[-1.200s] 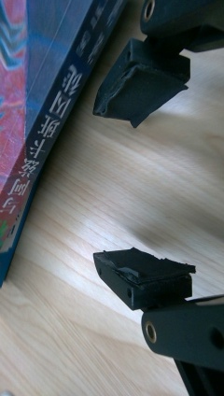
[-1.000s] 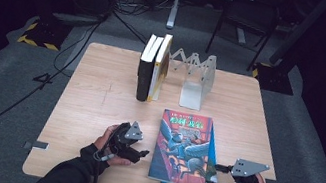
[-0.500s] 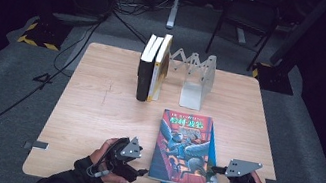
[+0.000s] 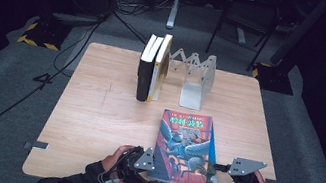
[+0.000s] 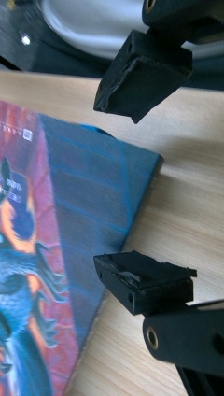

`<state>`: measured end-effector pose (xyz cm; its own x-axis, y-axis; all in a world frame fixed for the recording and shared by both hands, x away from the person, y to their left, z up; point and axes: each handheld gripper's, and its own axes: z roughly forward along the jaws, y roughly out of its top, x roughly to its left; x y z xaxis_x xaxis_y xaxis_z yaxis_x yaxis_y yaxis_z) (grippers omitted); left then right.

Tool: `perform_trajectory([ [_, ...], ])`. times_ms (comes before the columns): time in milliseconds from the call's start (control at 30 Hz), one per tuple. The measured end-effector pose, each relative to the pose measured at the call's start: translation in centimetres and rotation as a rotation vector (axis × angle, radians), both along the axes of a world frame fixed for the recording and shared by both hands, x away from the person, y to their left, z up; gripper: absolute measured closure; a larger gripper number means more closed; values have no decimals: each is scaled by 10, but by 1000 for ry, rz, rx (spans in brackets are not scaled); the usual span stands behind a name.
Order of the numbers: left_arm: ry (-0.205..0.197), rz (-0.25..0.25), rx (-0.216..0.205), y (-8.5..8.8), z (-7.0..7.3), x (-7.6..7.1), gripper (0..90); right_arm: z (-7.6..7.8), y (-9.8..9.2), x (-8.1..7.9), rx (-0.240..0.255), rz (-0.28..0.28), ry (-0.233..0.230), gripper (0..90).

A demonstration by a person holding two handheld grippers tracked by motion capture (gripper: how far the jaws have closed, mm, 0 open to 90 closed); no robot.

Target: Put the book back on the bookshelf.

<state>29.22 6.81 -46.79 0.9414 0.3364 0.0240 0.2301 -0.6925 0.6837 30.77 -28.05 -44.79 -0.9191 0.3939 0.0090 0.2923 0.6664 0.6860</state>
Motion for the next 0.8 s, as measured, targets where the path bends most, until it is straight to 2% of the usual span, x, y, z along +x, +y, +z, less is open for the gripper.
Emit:
perform_trajectory([
  [100,-2,28,8,3,-1,2,225,-3,1,-1,-34,24,22,345],
  [200,7,33,25,5,-6,3,217,-6,4,-2,-69,31,23,353],
  [333,6,29,48,4,-9,6,215,-9,6,-2,-86,38,19,354],
  [467,9,15,46,5,-10,8,211,-9,7,-2,-73,37,16,349],
  [667,38,-8,31,7,-10,13,213,-7,7,-1,-45,32,7,340],
  [800,25,-8,25,6,-9,12,217,-3,5,0,-7,15,1,339],
])
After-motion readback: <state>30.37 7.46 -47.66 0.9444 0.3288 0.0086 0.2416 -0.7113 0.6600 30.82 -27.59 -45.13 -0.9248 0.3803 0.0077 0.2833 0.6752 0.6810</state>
